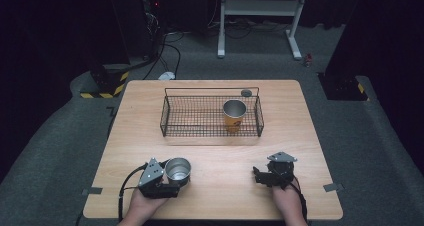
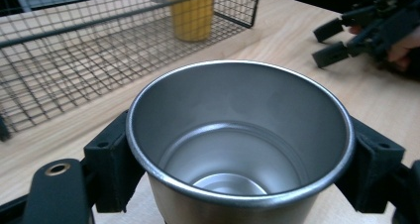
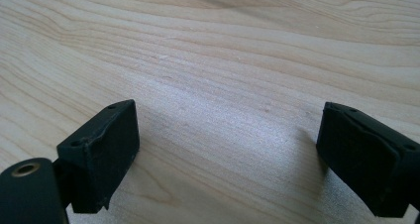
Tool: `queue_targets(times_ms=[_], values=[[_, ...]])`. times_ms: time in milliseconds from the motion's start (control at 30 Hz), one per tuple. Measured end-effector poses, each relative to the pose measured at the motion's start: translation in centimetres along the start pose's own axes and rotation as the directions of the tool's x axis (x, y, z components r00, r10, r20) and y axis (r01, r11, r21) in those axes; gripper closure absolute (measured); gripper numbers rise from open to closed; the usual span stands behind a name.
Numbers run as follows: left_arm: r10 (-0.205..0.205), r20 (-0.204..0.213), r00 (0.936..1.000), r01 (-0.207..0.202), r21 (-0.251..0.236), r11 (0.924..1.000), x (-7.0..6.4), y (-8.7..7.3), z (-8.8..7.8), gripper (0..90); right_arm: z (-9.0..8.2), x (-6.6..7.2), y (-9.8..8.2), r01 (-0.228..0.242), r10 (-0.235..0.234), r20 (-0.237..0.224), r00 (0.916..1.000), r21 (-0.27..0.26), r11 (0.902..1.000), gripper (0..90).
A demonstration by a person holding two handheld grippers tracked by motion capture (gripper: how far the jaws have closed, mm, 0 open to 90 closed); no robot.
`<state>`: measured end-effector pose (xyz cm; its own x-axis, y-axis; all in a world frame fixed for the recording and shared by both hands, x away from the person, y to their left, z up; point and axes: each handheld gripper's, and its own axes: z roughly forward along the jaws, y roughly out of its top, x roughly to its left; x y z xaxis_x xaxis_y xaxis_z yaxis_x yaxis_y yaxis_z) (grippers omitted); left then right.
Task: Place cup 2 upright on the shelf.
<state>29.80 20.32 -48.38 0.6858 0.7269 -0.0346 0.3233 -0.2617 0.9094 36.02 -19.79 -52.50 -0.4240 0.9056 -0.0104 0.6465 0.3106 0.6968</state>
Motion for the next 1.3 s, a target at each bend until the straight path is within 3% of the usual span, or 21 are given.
queue_targets(times_ms=[300, 633, 867, 1033, 1300], values=[[-0.026, -0.052, 0.9983, 0.025, -0.032, 0.9992, 1.1, 1.0, 0.4, 18.8, 0.0, -0.1, 0.0, 0.003, -0.003, -0.005, 1.0, 0.001, 1.0, 9.6], [-0.088, -0.124, 0.9884, 0.08, -0.071, 0.9943, 2.1, 2.5, 0.7, 18.8, -0.2, -0.2, -0.2, 0.021, -0.021, -0.015, 0.9997, 0.0, 0.9998, 10.4], [-0.086, -0.131, 0.9877, 0.073, -0.1, 0.9923, 2.3, 3.7, 0.7, 18.8, -0.2, -0.2, -0.2, 0.018, -0.018, -0.019, 0.9997, 0.0, 0.9998, 10.1], [-0.121, -0.126, 0.9846, 0.107, -0.111, 0.988, 3.0, 4.2, 0.8, 18.8, -0.2, -0.2, -0.2, 0.02, -0.02, -0.019, 0.9996, 0.0, 0.9998, 10.0], [-0.13, -0.138, 0.9818, 0.112, -0.13, 0.9852, 3.6, 5.1, 1.1, 18.8, -0.2, -0.2, -0.2, 0.022, -0.022, -0.019, 0.9996, -0.001, 0.9998, 9.9]])
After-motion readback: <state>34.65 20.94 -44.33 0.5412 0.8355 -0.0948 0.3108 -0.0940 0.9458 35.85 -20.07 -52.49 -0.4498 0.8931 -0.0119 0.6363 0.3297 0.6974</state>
